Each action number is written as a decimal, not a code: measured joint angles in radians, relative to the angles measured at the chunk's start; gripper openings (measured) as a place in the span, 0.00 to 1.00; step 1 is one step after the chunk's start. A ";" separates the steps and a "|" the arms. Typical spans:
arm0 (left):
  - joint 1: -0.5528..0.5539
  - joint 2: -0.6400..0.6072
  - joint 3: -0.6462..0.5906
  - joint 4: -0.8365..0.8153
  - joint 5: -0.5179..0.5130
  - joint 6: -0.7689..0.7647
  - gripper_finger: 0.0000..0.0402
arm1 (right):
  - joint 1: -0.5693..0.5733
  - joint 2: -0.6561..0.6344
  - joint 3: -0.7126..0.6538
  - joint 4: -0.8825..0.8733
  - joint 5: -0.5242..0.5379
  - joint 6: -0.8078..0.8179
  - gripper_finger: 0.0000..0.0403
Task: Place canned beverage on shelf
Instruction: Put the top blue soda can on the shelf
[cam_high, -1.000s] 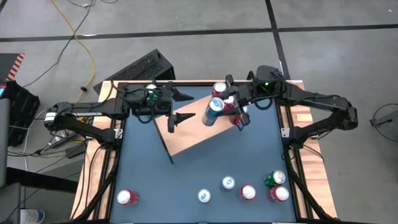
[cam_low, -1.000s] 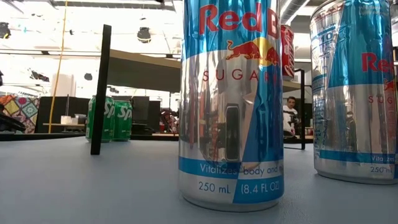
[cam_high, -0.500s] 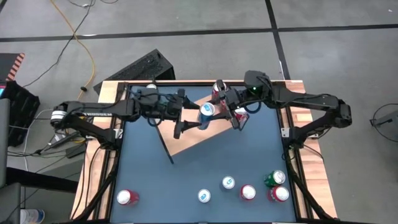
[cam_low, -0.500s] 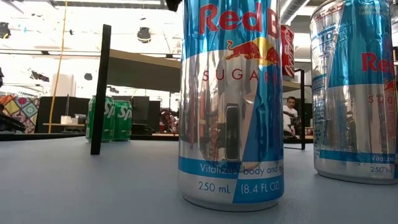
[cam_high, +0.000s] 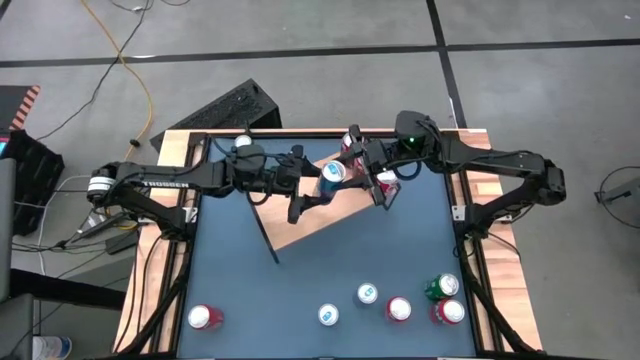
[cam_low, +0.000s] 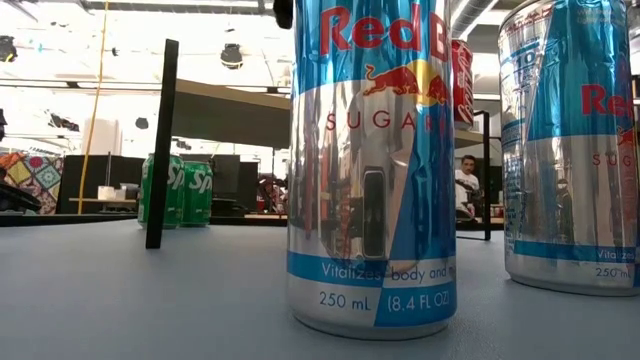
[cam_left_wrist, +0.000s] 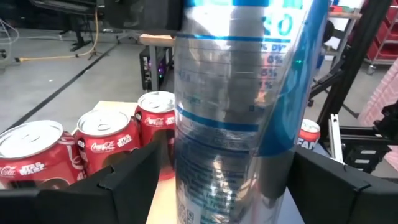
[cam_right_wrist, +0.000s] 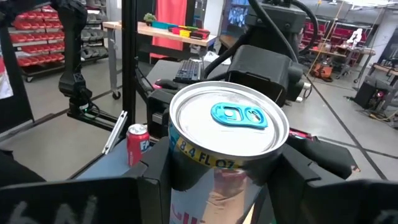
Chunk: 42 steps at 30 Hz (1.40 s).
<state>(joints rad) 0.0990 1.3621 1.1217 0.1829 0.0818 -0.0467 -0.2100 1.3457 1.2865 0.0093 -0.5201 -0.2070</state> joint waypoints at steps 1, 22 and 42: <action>0.000 0.000 0.000 0.000 0.004 0.000 0.72 | 0.000 0.000 0.000 0.001 0.001 0.000 0.44; 0.000 0.000 0.000 0.007 -0.004 0.000 0.51 | 0.000 0.000 0.000 0.001 0.000 0.011 0.58; 0.001 0.001 0.000 -0.070 -0.186 0.065 0.51 | -0.015 -0.010 0.350 -0.700 0.338 -0.194 0.64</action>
<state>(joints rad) 0.0998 1.3628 1.1213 0.1131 -0.1042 0.0184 -0.2253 1.3360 1.6362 -0.6908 -0.1825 -0.4008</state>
